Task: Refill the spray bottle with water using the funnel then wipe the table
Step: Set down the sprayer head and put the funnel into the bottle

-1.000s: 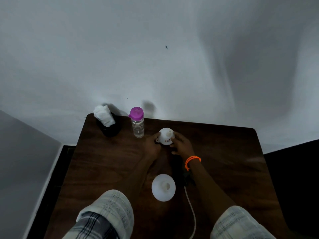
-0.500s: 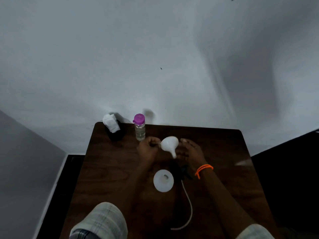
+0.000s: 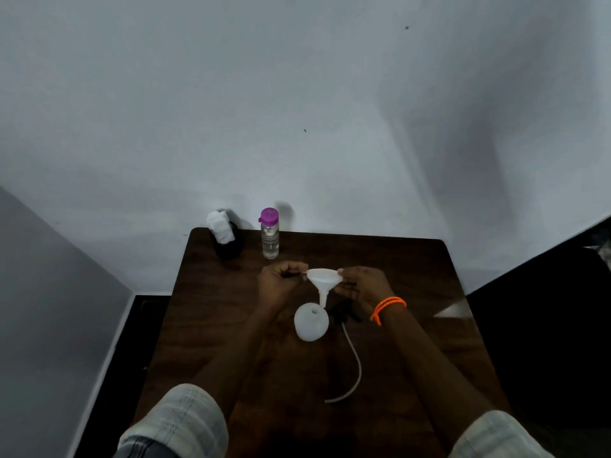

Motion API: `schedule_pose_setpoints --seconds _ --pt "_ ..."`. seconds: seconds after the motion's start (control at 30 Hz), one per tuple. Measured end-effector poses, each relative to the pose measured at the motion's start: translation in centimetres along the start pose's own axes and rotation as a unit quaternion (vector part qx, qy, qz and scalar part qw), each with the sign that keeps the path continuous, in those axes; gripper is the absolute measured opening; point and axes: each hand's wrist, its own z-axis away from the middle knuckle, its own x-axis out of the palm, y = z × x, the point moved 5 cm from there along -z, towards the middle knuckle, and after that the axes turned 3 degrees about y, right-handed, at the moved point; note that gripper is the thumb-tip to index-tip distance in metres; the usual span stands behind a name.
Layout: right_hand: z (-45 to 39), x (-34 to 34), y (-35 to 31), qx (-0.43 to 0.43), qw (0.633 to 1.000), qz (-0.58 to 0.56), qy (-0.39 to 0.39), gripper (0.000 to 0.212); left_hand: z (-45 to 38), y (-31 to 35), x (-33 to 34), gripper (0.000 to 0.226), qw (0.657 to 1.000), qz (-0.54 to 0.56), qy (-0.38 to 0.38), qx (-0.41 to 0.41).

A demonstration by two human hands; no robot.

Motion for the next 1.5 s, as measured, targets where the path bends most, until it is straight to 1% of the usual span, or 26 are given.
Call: schedule_pose_setpoints --seconds 0.1,0.2,0.47,0.63,0.93,1.1,1.33,1.5 --pt "0.6 0.0 0.7 -0.009 1.000 0.022 -0.004 0.009 0.9 0.0 -0.6 0.022 0.998 0.056 0.000 -0.031" --pt "1.3 -0.2 1.4 -0.024 0.999 0.039 -0.009 0.012 1.7 -0.3 -1.0 0.024 0.994 0.092 -0.005 -0.051" --pt "3.0 -0.2 2.4 -0.044 0.998 0.041 0.012 0.010 3.3 -1.2 -1.4 0.032 0.993 0.086 0.002 -0.082" --pt "3.0 -0.2 2.8 -0.039 0.998 0.051 0.014 0.010 3.6 -1.4 -1.4 0.031 0.993 0.085 0.009 -0.078" --pt "2.3 -0.4 4.4 -0.032 0.997 0.075 0.010 0.012 4.2 -2.7 -1.7 0.030 0.992 0.075 0.013 -0.097" --pt "2.0 -0.8 5.4 -0.024 0.996 0.084 0.011 0.015 4.8 -3.4 -1.7 0.030 0.993 0.069 0.016 -0.096" --pt "2.6 -1.4 4.7 -0.023 0.996 0.084 0.003 0.021 4.7 -4.3 -2.0 0.036 0.991 0.086 0.007 -0.102" --pt "1.5 -2.0 4.1 -0.040 0.991 0.122 0.037 0.020 4.0 -5.1 -2.6 0.041 0.988 0.103 0.014 -0.116"
